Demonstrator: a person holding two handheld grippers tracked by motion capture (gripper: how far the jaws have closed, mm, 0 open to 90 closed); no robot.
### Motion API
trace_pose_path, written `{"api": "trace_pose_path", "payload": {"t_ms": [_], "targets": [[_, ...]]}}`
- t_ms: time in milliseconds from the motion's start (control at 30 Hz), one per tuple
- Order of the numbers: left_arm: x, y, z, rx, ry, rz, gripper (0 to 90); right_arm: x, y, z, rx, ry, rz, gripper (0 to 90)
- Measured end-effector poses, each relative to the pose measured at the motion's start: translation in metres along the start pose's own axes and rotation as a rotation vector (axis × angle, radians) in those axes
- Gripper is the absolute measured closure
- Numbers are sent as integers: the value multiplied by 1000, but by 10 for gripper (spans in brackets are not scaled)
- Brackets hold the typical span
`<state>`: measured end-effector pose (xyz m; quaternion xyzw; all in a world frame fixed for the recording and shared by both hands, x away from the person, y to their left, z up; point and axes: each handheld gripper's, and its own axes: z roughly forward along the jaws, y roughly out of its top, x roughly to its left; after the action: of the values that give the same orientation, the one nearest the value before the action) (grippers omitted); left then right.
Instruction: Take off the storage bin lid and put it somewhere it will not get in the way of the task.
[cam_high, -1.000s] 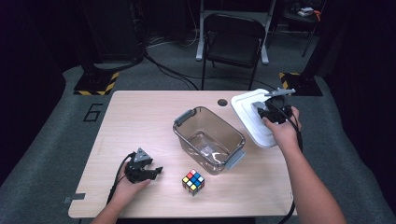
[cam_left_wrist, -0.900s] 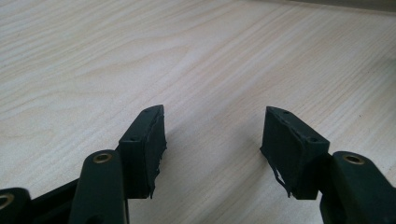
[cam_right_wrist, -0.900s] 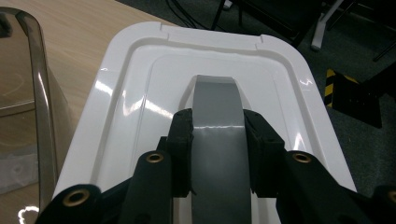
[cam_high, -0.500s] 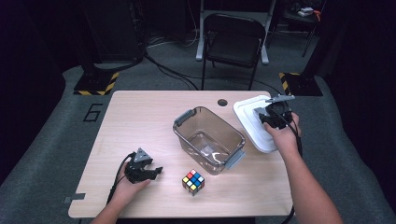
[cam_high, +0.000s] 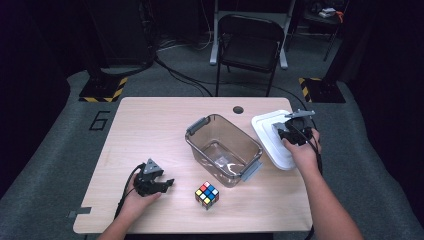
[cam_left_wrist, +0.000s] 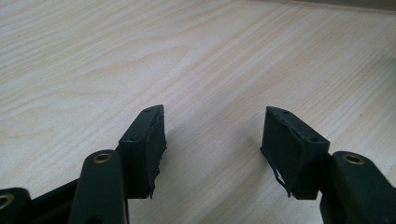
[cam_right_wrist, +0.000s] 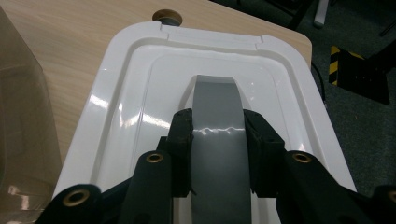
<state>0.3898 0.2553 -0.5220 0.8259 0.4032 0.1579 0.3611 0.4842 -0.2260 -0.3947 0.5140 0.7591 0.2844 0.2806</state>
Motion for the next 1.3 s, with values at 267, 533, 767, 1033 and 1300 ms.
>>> {"api": "trace_pose_path", "payload": {"t_ms": [267,533,767,1033,1300], "targets": [[0,0,0,0,0,0,396,3,-12,10,13,-6,4,666],[0,0,0,1,0,2,396,8,-21,19,20,-7,7,666],[0,0,0,2,0,0,396,10,-31,27,39,-1,11,665],[0,0,0,-1,1,0,396,12,-39,35,48,1,19,665],[0,0,0,-3,0,-1,396,16,-47,45,63,5,25,665]]}}
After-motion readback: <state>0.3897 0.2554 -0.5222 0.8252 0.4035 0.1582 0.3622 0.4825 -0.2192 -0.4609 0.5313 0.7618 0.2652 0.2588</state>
